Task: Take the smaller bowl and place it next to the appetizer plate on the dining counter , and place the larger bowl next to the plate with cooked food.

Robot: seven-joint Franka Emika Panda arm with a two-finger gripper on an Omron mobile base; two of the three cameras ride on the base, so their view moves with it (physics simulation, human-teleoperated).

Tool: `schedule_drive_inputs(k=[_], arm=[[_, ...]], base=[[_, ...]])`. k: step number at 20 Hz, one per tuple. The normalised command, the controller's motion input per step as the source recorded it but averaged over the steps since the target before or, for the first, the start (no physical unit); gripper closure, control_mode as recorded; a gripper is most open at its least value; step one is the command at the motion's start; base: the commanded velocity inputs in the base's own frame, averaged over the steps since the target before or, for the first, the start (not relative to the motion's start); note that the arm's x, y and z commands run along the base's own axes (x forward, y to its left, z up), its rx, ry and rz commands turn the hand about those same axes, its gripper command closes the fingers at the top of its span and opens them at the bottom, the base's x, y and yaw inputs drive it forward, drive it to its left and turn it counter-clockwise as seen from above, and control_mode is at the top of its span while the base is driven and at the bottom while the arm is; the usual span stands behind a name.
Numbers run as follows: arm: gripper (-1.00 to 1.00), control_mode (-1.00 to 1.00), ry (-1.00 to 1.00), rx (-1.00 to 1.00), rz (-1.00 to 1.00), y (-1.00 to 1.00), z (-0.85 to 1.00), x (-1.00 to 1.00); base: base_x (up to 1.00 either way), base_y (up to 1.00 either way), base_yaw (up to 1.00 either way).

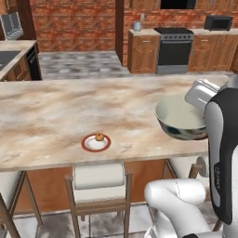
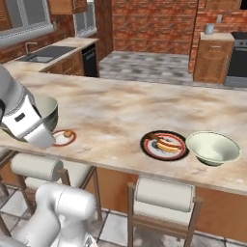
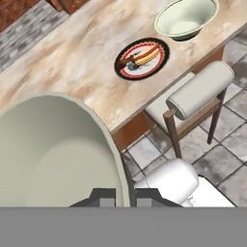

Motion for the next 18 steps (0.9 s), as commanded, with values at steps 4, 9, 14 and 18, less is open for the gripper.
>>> schedule_drive_inputs(k=[4,9,14,18], arm=[[1.0,1.0,0.0,0.0,0.0,0.0,0.0,0.0],[1.0,-1.0,0.0,0.0,-0.15,0.03,-0.28,0.31],[1.0,-1.0,0.0,0.01,-0.04,0.07,-0.37,0.43],[1.0,-1.0,0.0,0.08,0.0,0.05,-0.4,0.43]], base=[[0.31,0.0,-0.25],[0.0,0.0,0.0],[0.0,0.0,0.0],[0.0,0.0,0.0]])
